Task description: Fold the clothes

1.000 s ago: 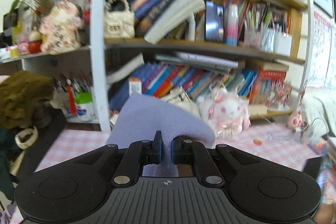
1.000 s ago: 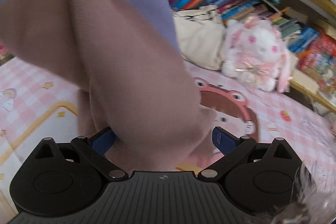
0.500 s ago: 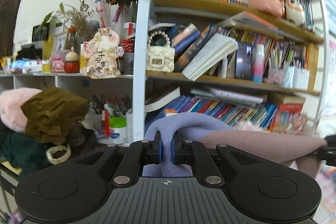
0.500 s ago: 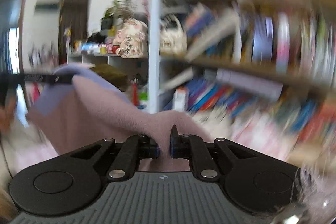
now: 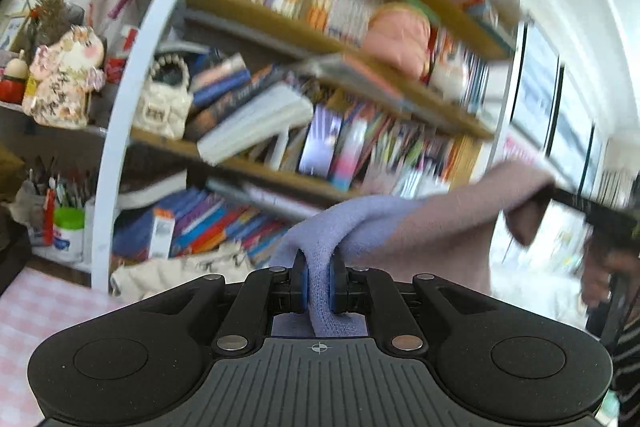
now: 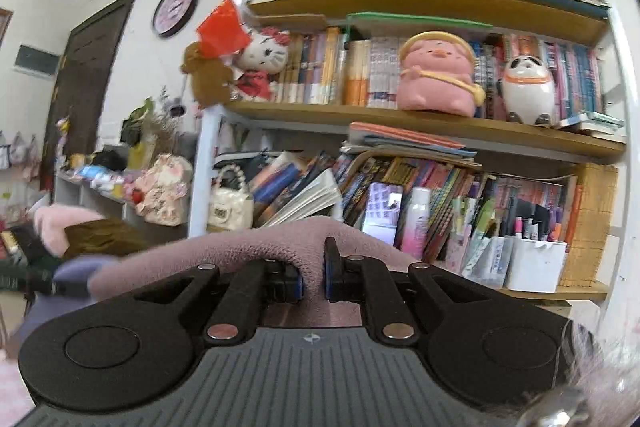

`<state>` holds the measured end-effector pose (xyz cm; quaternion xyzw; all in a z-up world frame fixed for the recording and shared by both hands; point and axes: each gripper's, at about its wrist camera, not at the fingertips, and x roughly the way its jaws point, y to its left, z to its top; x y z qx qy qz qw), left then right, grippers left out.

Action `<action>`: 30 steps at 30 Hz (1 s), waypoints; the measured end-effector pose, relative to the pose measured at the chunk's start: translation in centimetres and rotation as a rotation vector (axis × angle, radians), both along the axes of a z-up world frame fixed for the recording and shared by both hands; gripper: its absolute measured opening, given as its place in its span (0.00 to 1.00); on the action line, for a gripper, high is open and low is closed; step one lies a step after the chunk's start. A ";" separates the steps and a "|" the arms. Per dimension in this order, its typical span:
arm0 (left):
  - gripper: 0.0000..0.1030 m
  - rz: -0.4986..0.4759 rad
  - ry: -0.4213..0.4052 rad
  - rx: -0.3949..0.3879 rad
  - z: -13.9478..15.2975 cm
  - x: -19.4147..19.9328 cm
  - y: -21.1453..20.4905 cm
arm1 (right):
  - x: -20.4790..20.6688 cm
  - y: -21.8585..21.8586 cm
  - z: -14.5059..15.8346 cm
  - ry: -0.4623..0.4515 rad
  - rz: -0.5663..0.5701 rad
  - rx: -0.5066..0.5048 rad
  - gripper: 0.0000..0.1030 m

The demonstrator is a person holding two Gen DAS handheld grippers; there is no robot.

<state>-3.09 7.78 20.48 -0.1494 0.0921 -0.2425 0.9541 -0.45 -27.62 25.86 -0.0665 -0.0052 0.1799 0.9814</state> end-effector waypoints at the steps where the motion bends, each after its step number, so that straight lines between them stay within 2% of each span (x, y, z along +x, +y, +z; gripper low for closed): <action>1: 0.09 -0.009 0.014 -0.009 -0.1 0.4 0.1 | 0.2 0.0 -0.2 0.018 -0.009 -0.012 0.09; 3: 0.09 -0.027 0.048 -0.022 -0.4 1.3 0.0 | 1.0 -0.2 -1.0 0.066 -0.064 -0.003 0.09; 5: 0.09 -0.053 0.078 0.010 -0.9 1.9 -1.5 | 2.2 -0.7 -1.7 0.123 -0.135 0.022 0.09; 7: 0.09 -0.073 0.084 0.038 -1.2 1.8 -2.9 | 2.0 -2.0 -1.8 0.150 -0.150 0.074 0.09; 9: 0.09 -0.095 0.057 0.022 -0.9 1.2 -2.7 | 0.8 -2.9 -1.5 0.133 -0.121 0.079 0.09; 12: 0.08 -0.099 0.002 -0.021 0.5 -0.1 -0.9 | -1.6 -4.3 -0.4 0.153 0.020 0.096 0.09; 16: 0.08 -0.069 -0.106 -0.159 5.2 -2.3 3.5 | -2.1 -5.5 -0.5 0.356 0.328 0.320 0.10; 18: 0.08 -0.077 -0.149 -0.189 7.3 -2.2 4.0 | -2.2 -5.5 -1.4 0.415 0.427 0.391 0.09; 19: 0.08 -0.076 -0.152 -0.176 7.8 -1.5 3.6 | -2.0 -5.7 -1.8 0.443 0.440 0.419 0.09; 20: 0.10 -0.073 -0.149 -0.156 8.2 -0.5 3.0 | -1.7 -5.8 -2.3 0.471 0.446 0.440 0.09; 21: 0.13 -0.059 -0.130 -0.116 8.0 0.8 2.1 | -1.3 -5.8 -3.1 0.496 0.403 0.421 0.09; 23: 0.14 -0.045 -0.013 -0.003 5.8 4.5 0.3 | -0.3 -5.9 -4.7 0.547 0.316 0.376 0.09; 25: 0.29 -0.014 0.148 0.147 1.5 8.5 -1.0 | 1.6 -5.5 -7.9 0.630 0.185 0.250 0.10; 26: 0.43 0.037 0.220 0.241 -1.3 9.6 -1.7 | 2.7 -5.3 -10.0 0.691 0.113 0.188 0.12; 28: 0.45 0.152 0.353 0.431 -6.8 11.4 -2.9 | 4.7 -4.5 -15.2 0.837 -0.038 0.030 0.18; 29: 0.45 0.201 0.401 0.516 -9.2 11.5 -3.2 | 5.1 -3.9 -17.6 0.875 -0.120 -0.092 0.24; 30: 0.46 0.218 0.429 0.563 -10.9 11.1 -3.1 | 5.0 -3.2 -19.3 0.891 -0.169 -0.201 0.28</action>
